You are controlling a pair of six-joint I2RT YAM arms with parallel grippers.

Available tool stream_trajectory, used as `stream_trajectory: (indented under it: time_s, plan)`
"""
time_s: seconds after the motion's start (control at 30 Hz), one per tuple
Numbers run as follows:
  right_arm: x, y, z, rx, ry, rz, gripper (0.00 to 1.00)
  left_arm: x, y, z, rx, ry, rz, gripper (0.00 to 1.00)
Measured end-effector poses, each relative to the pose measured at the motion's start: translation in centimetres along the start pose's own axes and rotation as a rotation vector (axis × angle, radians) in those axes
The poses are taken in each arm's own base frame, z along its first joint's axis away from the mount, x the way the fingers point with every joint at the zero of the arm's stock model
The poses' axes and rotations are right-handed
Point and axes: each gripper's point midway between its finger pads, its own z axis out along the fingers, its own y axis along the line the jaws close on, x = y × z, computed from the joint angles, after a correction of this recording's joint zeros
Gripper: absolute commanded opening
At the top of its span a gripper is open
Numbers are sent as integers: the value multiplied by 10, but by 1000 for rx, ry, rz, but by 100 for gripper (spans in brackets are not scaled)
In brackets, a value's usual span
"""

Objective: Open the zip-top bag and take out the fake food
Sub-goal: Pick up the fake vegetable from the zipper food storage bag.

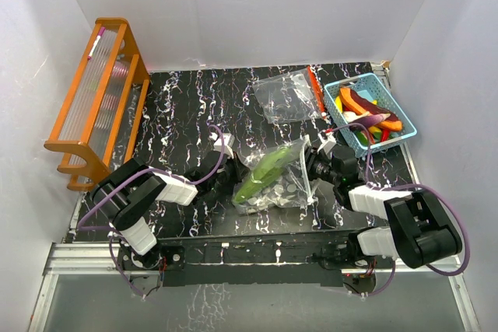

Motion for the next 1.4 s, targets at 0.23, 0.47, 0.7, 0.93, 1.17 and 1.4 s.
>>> stream_trajectory:
  time_s: [0.23,0.47,0.7,0.93,1.17,1.4]
  plan:
    - [23,-30,1,98,79,0,15,-1,-1,0,3,-4,0,0]
    - [29,-34,3,96,100,10,39,-1,-1,0,3,-4,0,0]
    - [21,-19,12,9,86,20,78,0,-1,0,5,-2,0,0]
    - [14,-18,35,-47,116,24,89,12,0,7,17,34,-12,0]
    - [16,-22,49,-108,123,67,35,17,-10,15,58,48,-31,0]
    - [-6,-8,42,-96,53,22,7,14,-8,18,40,41,-50,0]
